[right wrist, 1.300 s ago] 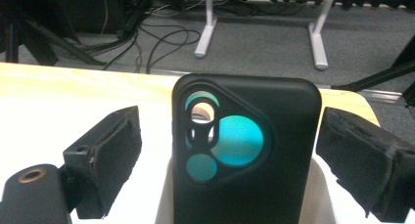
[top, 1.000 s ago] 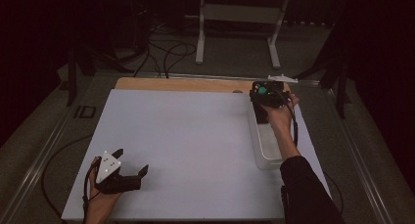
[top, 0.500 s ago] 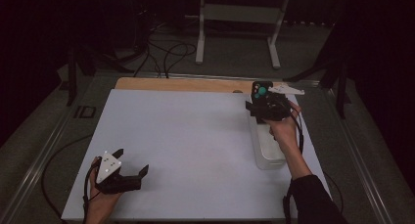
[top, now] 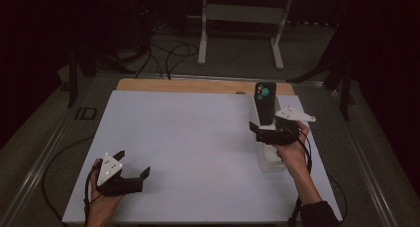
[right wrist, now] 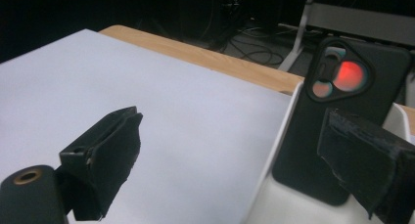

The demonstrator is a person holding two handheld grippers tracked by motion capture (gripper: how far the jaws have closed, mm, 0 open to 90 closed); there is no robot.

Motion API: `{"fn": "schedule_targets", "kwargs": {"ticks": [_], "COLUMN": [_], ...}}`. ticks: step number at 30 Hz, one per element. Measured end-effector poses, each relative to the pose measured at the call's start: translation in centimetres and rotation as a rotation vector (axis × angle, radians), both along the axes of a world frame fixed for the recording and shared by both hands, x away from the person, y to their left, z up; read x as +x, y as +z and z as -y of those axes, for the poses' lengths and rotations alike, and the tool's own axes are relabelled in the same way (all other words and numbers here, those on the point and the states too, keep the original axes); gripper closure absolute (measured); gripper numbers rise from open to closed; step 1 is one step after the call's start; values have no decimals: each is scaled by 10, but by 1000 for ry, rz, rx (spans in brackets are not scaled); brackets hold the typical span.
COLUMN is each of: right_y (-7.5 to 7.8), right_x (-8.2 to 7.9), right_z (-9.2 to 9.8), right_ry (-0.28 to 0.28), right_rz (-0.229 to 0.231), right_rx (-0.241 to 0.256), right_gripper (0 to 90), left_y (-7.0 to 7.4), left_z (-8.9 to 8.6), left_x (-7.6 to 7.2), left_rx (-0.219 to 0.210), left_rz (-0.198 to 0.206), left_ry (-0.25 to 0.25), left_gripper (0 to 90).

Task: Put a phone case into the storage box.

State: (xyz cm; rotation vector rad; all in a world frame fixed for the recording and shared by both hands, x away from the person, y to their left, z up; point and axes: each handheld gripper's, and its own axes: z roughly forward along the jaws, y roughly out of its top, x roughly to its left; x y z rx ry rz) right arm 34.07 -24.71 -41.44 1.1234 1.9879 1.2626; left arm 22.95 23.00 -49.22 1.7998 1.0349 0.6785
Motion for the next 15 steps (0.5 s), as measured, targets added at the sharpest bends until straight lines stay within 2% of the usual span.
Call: {"fn": "schedule_targets", "kwargs": {"ticks": [1, 4, 5, 10, 13, 15], "right_y": [-1, -3, -5, -15, -22, -26], "right_x": [-4, -12, -21, -42, -52, -56], "right_z": [2, 6, 9, 16, 17, 18], "right_ry": [2, 15, 16, 21, 18, 24], "right_rz": [12, 10, 32, 59, 71, 77], "right_rx": [-3, 12, 21, 56, 60, 44], "right_gripper": [88, 88, 88, 89, 89, 89], "left_y": [0, 0, 1, 3, 5, 6], "left_z": [0, 0, 0, 0, -1, -1], "left_x": [0, 0, 0, -1, -2, -3], "left_rx": [0, -1, -3, -10, -17, -20], "left_rz": [0, 2, 4, 17, 25, 29], "left_ry": [0, -1, -2, 1, 3, 3], "left_gripper": [1, 1, 1, 1, 1, 1]}}
